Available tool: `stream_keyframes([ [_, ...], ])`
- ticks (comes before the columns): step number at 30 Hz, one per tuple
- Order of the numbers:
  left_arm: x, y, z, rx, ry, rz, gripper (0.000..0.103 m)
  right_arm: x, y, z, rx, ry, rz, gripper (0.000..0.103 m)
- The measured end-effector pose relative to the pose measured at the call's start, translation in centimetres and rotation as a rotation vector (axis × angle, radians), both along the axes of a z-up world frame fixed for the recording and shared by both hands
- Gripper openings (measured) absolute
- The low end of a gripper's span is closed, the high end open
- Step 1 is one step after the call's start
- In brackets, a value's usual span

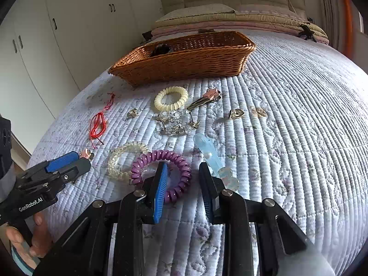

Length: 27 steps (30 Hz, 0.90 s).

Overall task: Organize jewelry
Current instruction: 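Grasp the pink star hair clip with the left tool while the right grasps the purple coil tie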

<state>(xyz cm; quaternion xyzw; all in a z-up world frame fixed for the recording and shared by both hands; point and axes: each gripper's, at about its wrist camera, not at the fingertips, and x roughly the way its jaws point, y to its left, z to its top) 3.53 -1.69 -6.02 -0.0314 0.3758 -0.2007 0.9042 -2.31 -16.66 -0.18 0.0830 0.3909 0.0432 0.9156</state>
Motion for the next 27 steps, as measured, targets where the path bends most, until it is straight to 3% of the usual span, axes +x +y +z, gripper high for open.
stream_keyframes([
  [2,-0.1,-0.4,0.0,0.020,-0.010,-0.002,0.044,-0.1,0.3,-0.1,-0.015,-0.013,-0.007,0.031],
  [11,0.3,-0.8,0.1,0.036,-0.002,-0.004,0.044,0.2,0.6,-0.3,-0.042,-0.016,-0.020,0.031],
  [16,0.2,-1.2,0.1,0.062,-0.017,-0.002,0.030,0.2,0.6,-0.4,-0.048,-0.020,-0.021,0.030],
  [19,0.3,-0.8,0.1,0.048,-0.012,0.010,0.022,0.2,0.5,-0.3,-0.042,-0.023,-0.022,0.026],
  [21,0.3,-0.6,0.1,0.039,-0.014,0.008,0.022,0.1,0.4,-0.3,-0.036,-0.025,-0.021,0.019],
  [27,0.0,-0.6,0.2,0.029,-0.026,0.003,0.022,-0.3,-0.3,-0.2,-0.006,-0.040,-0.025,0.014],
])
